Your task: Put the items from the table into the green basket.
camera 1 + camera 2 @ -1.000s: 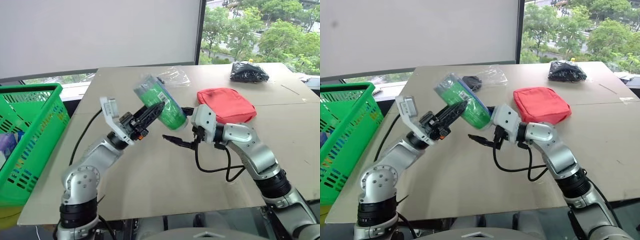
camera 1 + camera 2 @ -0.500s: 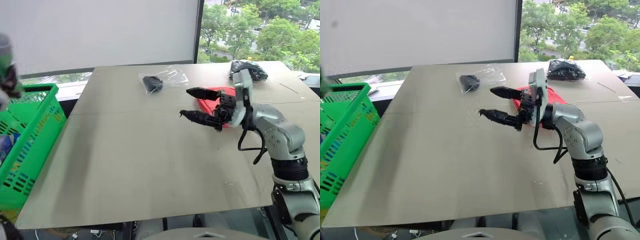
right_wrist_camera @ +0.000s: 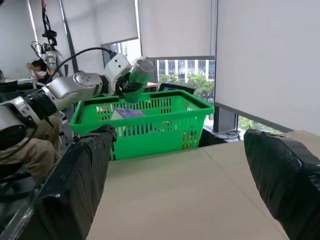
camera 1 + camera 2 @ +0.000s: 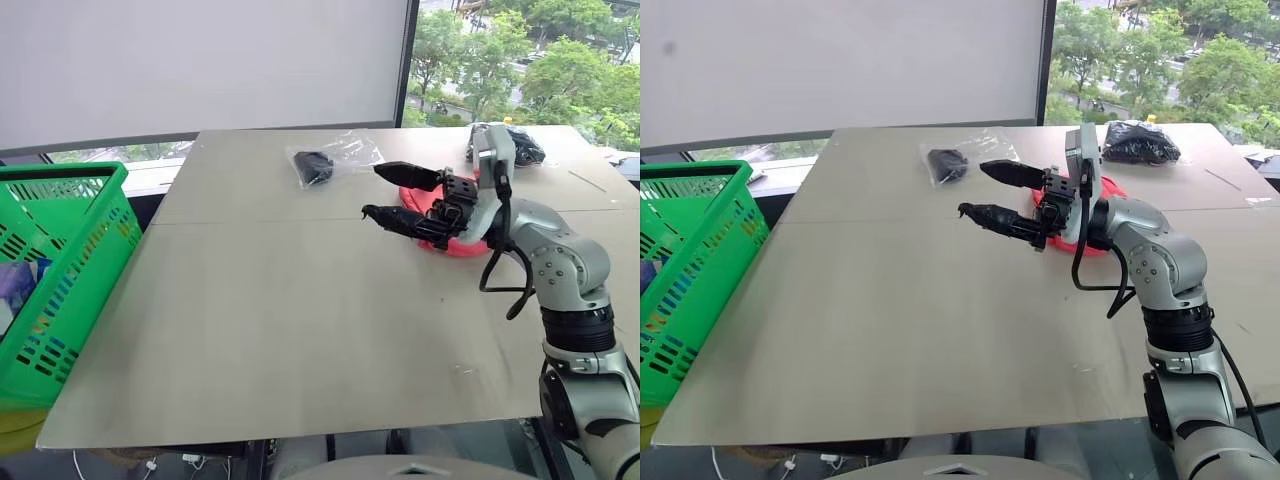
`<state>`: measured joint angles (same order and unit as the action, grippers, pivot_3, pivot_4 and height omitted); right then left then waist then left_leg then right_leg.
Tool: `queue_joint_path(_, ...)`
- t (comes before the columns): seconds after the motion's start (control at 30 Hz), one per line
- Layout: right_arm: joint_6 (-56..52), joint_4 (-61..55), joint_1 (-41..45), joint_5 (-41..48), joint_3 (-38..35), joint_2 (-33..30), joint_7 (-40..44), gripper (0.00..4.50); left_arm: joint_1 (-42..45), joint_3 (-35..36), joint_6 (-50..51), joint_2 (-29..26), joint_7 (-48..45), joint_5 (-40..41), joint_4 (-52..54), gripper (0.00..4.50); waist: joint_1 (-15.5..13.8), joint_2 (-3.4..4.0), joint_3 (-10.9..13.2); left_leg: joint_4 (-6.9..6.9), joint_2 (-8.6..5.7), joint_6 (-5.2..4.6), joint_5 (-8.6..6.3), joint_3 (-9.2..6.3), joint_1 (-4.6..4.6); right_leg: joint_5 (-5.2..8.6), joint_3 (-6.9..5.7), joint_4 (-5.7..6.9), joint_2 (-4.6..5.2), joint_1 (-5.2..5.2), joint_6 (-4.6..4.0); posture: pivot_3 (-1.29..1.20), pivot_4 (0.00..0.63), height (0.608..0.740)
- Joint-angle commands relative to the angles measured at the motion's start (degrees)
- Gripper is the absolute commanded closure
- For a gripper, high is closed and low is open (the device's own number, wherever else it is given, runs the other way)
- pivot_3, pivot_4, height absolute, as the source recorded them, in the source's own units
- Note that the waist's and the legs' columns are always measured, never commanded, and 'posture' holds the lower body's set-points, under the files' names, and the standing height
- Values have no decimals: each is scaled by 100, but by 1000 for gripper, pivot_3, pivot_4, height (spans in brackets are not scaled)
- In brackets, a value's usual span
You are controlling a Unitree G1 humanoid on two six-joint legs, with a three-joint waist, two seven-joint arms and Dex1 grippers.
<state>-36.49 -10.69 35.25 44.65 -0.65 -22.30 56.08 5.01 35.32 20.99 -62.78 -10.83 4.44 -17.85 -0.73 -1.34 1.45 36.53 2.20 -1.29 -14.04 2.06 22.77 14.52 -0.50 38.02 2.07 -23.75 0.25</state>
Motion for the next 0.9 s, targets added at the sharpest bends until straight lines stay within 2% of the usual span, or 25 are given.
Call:
queue_joint_path(0.03, -11, -253, 52, 168, -119, -55, 14, 0, 231, 110, -243, -179, 118, -194, -75, 486, 18, -1, 0, -4, 0, 1, -1, 1, 0, 0, 0, 0, 3, -4, -1, 58, 0, 740)
queue_joint_path(0.07, -11, -263, 40, 169, -119, -63, 8, 0, 314, 105, -303, -143, 144, -188, -114, 82, 16, -1, -1, -6, -1, 2, -1, 1, 0, 0, 0, 1, 5, -6, -1, 58, 0, 740)
queue_joint_path(0.2, -8, -279, -27, 88, -151, -193, -40, 0, 677, 147, -826, 142, 21, 62, 21, 82, 0, 0, -1, -8, -2, 5, -2, 1, 0, -1, -2, 1, 10, -8, -3, 55, 0, 740)
queue_joint_path(0.3, 254, -159, -362, -308, -81, -461, 19, 0, 802, 52, -721, 987, -583, 1003, 919, 82, -33, 10, -18, -8, -6, 6, -2, 6, 1, -1, -10, -1, 25, -5, -3, 56, 0, 740)
queue_joint_path(0.4, 510, -72, -861, -582, -51, -697, 166, 0, 298, -480, -418, 1812, -1256, 1647, 2050, 82, -24, 17, -35, -8, -6, 6, -2, 44, 3, -1, -24, 0, 56, 2, -1, 56, 0, 740)
queue_joint_path(0.47, 838, -3, -1417, -1002, 14, -931, 212, 0, -389, -1072, -132, 2411, -1449, 1964, 3029, 82, 5, 15, -42, -7, -6, -3, 2, 70, 6, -2, -25, -7, 64, 1, 1, 41, 0, 740)
queue_joint_path(0.57, 1691, 340, -2260, -1760, 59, -1111, 90, 0, -1496, -2033, -75, 2949, -1718, 1876, 4016, 82, 90, 5, -50, -6, -7, -36, 3, 88, -2, -2, -23, -10, 69, 3, 1, 30, 0, 740)
queue_joint_path(0.67, 2388, 761, -2704, -2298, 64, -1083, -91, 0, -2097, -2595, -210, 3293, -1703, 1608, 4282, 82, 141, 20, -41, -7, 1, -37, 3, 88, -5, 0, -24, -9, 51, 2, 4, 19, 0, 740)
queue_joint_path(0.8, 3135, 1395, -2821, -2896, 163, -1029, -275, 0, -2571, -3026, -442, 3578, -1825, 1464, 4296, 82, 142, 77, -10, 16, 11, -43, 7, 66, -48, 9, -10, 5, -20, 31, -23, 20, 0, 740)
queue_joint_path(0.9, 3370, 1748, -2730, -3008, 167, -904, -355, 0, -2699, -3174, -586, 3583, -1960, 1332, 4153, 82, 141, 79, 0, 27, 7, -43, 7, 58, -118, 22, -4, 2, -65, 95, -11, 27, 0, 740)
